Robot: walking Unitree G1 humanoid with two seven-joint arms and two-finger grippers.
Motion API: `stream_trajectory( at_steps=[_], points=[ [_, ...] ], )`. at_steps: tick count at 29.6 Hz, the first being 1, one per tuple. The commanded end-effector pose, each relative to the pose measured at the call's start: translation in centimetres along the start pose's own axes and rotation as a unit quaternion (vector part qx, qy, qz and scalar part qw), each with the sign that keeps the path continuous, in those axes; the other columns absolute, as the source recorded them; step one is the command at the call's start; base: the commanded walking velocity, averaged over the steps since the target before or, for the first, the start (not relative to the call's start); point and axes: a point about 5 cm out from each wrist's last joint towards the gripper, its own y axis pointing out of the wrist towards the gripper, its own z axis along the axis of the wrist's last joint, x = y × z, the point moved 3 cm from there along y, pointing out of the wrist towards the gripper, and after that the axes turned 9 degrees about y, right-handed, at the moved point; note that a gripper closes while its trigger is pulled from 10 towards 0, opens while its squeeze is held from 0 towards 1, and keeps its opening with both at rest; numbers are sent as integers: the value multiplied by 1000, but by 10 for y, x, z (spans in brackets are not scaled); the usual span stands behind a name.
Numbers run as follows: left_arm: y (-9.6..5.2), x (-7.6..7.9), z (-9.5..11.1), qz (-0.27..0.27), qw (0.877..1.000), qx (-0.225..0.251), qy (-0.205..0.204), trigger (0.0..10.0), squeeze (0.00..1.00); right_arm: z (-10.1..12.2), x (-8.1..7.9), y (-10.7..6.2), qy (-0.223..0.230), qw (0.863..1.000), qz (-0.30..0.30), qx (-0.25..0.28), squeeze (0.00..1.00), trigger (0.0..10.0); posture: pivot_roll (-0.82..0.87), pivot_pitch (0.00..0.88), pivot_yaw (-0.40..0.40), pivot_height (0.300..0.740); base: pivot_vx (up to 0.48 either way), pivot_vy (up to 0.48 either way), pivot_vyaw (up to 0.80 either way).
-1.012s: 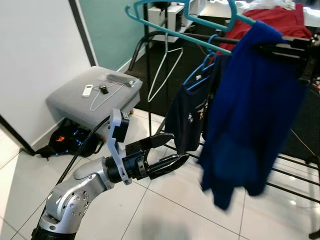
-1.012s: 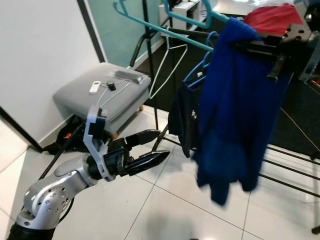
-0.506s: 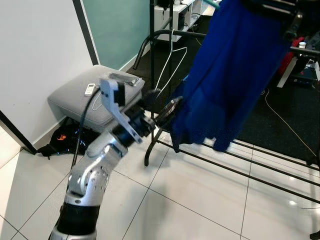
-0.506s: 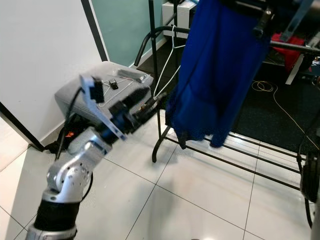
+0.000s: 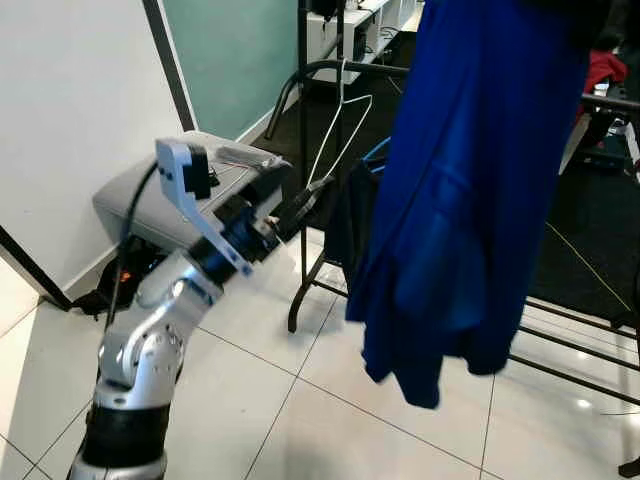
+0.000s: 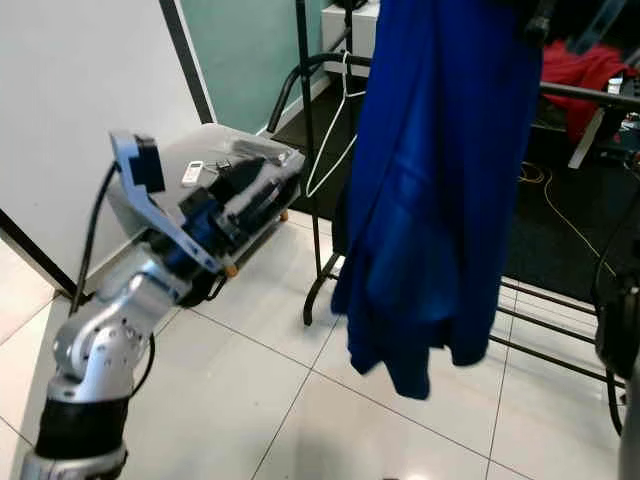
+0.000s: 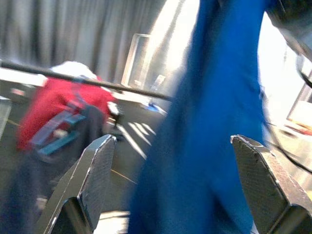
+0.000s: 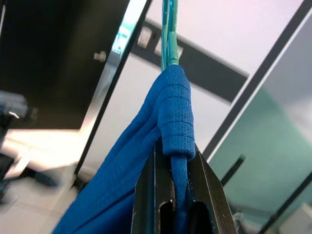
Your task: Hang hanger
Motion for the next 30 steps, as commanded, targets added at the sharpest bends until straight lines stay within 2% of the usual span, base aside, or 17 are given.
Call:
stream_trajectory(
  at_steps=[1, 5, 7, 10, 11, 13, 15, 16, 23, 24, 25, 27, 30],
  points=[
    [-1, 7, -1, -22, 1000, -2, -10, 10000, 0, 17, 1, 2, -19, 999, -1, 37, 0, 10000, -154, 52, 36, 740, 0, 0, 0],
    [-1, 13, -2, -42, 999, -8, -18, 10000, 0, 28, 4, 8, -29, 998, -11, 62, 0, 10000, -155, 50, 36, 740, 0, 0, 0],
    [-1, 18, -7, -66, 997, -30, -6, 10000, 0, 39, 6, 12, -35, 996, -16, 86, 0, 10000, -154, 49, 37, 740, 0, 0, 0],
    [-1, 18, -11, -71, 996, -44, 5, 10000, 0, 43, 7, 14, -37, 995, -15, 93, 0, 10000, -154, 48, 37, 740, 0, 0, 0],
    [0, 17, -16, -68, 996, -55, 18, 10000, 0, 47, 7, 15, -39, 994, -14, 100, 0, 10000, -155, 44, 39, 740, 0, 0, 0],
    [5, 6, -20, -17, 997, -59, 38, 10000, 0, 53, 8, 17, -43, 993, -9, 108, 0, 10000, -156, 40, 38, 740, 0, 0, 0],
    [5, 6, -20, -17, 997, -59, 38, 10000, 0, 53, 8, 17, -43, 993, -9, 108, 0, 10000, -156, 40, 38, 740, 0, 0, 0],
    [7, 4, -21, -8, 997, -57, 44, 10000, 1000, 55, 8, 18, -44, 993, -6, 111, 0, 10000, -156, 40, 38, 740, 0, 0, 0],
    [11, -10, -14, 41, 995, -42, 79, 10000, 1000, 59, 6, 18, -43, 992, 10, 117, 0, 10000, -161, 32, 43, 740, 0, 0, 0],
    [11, -13, -12, 48, 994, -40, 86, 10000, 318, 59, 5, 18, -43, 992, 14, 118, 0, 10000, -162, 32, 46, 740, 0, 0, 0],
    [11, -14, -9, 45, 995, -37, 85, 10000, 0, 60, 4, 18, -43, 992, 17, 118, 0, 10000, -161, 30, 46, 740, 0, 0, 0],
    [10, -13, -7, 37, 996, -34, 80, 10000, 0, 60, 4, 18, -44, 992, 18, 119, 0, 10000, -161, 30, 46, 740, 0, 0, 0],
    [9, -2, -3, -1, 998, -25, 52, 10000, 0, 60, 5, 17, -45, 992, 18, 119, 0, 10000, -161, 30, 46, 740, 0, 0, 0]
  ],
)
